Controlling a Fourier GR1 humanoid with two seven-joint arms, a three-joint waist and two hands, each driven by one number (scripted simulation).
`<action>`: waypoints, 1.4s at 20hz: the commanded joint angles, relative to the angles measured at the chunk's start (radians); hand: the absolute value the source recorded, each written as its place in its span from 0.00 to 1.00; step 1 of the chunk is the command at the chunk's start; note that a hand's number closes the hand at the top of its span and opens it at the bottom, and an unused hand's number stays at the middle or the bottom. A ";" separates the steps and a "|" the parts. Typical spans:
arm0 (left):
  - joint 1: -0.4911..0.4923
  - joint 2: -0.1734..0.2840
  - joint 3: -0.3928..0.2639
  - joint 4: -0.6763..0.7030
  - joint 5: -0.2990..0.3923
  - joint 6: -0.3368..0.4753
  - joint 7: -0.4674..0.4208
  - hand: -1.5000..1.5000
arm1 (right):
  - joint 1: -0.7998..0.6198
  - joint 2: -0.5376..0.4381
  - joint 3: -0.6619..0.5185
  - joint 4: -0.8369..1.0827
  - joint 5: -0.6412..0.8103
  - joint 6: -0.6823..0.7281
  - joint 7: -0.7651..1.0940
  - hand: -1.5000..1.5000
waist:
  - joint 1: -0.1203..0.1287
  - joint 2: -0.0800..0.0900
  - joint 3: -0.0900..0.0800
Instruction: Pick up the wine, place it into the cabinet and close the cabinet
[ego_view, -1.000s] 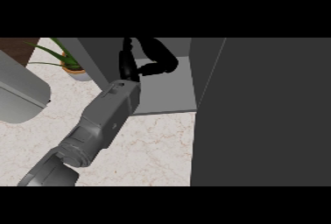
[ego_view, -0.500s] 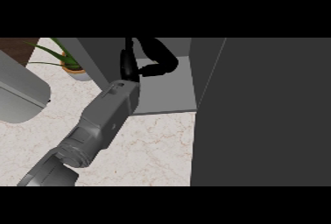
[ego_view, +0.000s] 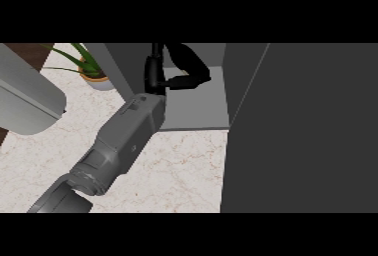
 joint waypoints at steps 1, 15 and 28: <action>0.062 0.004 0.002 -0.085 -0.011 -0.006 -0.027 0.00 | 0.080 0.000 0.037 -0.188 -0.024 -0.020 0.067 0.00 | 0.025 -0.014 0.000; 0.289 0.015 -0.085 -0.502 -0.060 0.000 0.069 0.00 | 0.031 -0.026 0.028 -0.254 -0.032 -0.069 0.166 0.00 | 0.044 -0.020 0.000; 0.717 0.099 -0.267 -1.134 -0.111 0.082 0.227 0.00 | 0.006 -0.024 0.032 -0.206 -0.014 -0.084 0.122 0.00 | 0.050 -0.018 0.000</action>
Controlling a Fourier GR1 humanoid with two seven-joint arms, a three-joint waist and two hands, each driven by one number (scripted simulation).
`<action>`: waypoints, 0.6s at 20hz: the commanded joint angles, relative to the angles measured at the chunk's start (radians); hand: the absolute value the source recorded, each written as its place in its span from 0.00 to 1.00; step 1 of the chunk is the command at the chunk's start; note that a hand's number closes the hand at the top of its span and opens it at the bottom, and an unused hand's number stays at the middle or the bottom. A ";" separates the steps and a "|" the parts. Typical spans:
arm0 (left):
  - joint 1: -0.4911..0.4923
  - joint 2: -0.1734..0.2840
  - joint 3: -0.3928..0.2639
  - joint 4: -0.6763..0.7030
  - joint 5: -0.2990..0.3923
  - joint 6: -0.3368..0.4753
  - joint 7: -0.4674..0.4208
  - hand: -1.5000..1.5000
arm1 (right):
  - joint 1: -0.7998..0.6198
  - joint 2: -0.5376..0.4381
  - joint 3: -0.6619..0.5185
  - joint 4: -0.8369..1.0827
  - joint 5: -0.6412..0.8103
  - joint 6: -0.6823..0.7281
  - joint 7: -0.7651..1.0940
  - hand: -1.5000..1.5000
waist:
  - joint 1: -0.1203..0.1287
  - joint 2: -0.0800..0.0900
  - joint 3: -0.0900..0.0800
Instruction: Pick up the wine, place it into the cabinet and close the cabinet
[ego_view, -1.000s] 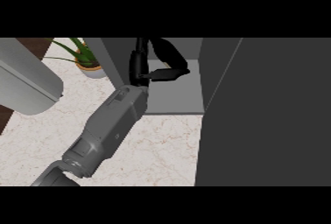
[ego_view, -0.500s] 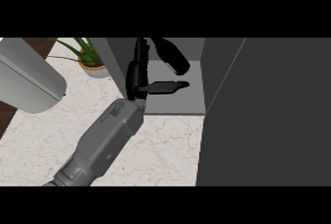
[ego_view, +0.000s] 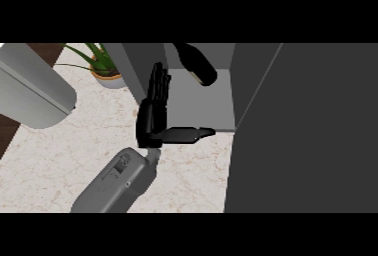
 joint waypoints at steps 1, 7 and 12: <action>0.161 0.003 -0.088 -0.185 -0.040 0.047 0.009 0.00 | 0.043 -0.013 0.052 -0.231 -0.005 -0.028 0.121 0.00 | -0.006 0.000 -0.001; 0.315 0.069 -0.132 -0.377 -0.083 0.072 0.013 0.00 | 0.043 -0.060 -0.022 -0.254 -0.076 -0.005 0.125 0.00 | -0.013 0.006 0.000; 0.447 0.094 -0.204 -0.503 -0.125 0.094 -0.014 0.00 | 0.012 -0.145 0.046 -0.178 -0.056 0.093 0.137 1.00 | -0.004 0.006 -0.001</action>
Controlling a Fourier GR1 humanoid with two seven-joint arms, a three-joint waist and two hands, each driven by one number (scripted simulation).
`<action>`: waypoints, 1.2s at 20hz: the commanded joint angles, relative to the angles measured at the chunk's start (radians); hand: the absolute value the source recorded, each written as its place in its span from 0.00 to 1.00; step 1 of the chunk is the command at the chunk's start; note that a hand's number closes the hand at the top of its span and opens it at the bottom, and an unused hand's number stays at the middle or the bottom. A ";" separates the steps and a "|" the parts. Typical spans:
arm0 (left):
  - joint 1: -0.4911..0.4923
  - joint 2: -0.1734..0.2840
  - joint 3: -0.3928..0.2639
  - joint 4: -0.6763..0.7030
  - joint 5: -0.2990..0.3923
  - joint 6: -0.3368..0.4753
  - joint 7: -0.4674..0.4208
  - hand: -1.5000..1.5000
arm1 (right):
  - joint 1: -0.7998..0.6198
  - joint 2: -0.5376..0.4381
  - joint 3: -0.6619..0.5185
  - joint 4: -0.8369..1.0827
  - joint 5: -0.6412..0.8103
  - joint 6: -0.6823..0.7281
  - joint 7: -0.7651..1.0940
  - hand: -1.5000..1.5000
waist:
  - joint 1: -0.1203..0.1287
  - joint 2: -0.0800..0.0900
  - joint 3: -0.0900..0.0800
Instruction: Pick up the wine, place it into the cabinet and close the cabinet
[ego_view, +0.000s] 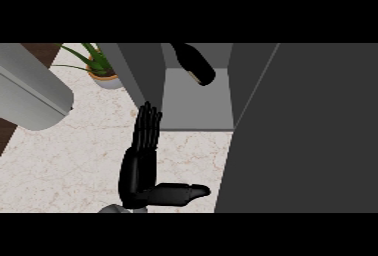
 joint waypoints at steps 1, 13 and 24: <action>0.125 0.060 -0.042 -0.124 -0.041 0.032 -0.014 0.00 | 0.062 -0.109 0.042 -0.175 -0.052 0.101 0.073 1.00 | 0.002 -0.003 0.000; 0.381 0.289 0.057 -0.342 0.022 -0.097 -0.062 0.00 | -0.045 -0.048 0.381 -0.174 0.014 0.103 0.188 1.00 | 0.013 -0.002 -0.004; 0.532 0.414 0.233 -0.466 0.161 -0.240 -0.088 0.00 | -0.253 0.156 0.551 0.005 0.077 -0.049 0.339 1.00 | 0.032 -0.004 -0.007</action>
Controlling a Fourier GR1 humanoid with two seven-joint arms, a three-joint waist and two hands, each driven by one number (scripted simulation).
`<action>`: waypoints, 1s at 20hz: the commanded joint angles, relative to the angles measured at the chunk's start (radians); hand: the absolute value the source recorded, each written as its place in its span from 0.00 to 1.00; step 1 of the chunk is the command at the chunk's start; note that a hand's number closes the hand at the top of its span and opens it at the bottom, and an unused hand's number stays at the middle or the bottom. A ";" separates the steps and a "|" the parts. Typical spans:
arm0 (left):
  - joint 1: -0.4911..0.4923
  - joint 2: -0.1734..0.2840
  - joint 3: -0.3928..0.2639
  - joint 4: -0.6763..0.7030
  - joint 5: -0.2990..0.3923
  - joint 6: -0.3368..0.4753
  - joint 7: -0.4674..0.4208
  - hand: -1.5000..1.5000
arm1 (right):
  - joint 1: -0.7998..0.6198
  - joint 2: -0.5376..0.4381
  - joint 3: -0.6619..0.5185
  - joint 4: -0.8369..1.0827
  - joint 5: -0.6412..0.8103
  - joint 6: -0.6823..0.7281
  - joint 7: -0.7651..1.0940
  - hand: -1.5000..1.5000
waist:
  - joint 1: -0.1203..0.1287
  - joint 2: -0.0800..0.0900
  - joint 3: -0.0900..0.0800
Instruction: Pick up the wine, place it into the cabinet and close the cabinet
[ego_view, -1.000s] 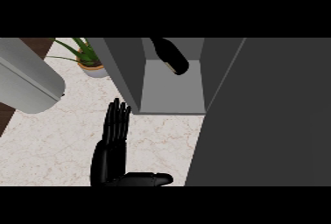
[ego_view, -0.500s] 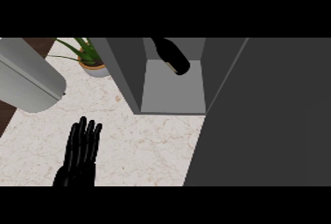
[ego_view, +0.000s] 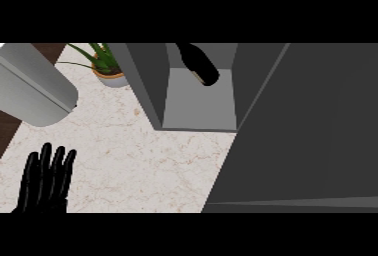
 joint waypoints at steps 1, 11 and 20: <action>0.040 0.050 0.058 -0.025 0.047 -0.061 0.002 0.00 | -0.118 0.109 0.213 -0.017 0.029 -0.102 0.064 1.00 | 0.003 0.001 -0.001; 0.144 0.167 0.266 -0.060 0.206 -0.234 0.012 0.00 | -0.511 0.111 0.227 0.207 0.022 -0.436 0.057 1.00 | 0.028 0.003 -0.001; 0.142 0.198 0.367 0.000 0.277 -0.378 -0.011 0.00 | -0.944 0.112 0.017 0.537 -0.210 -0.599 0.051 1.00 | 0.053 0.015 0.000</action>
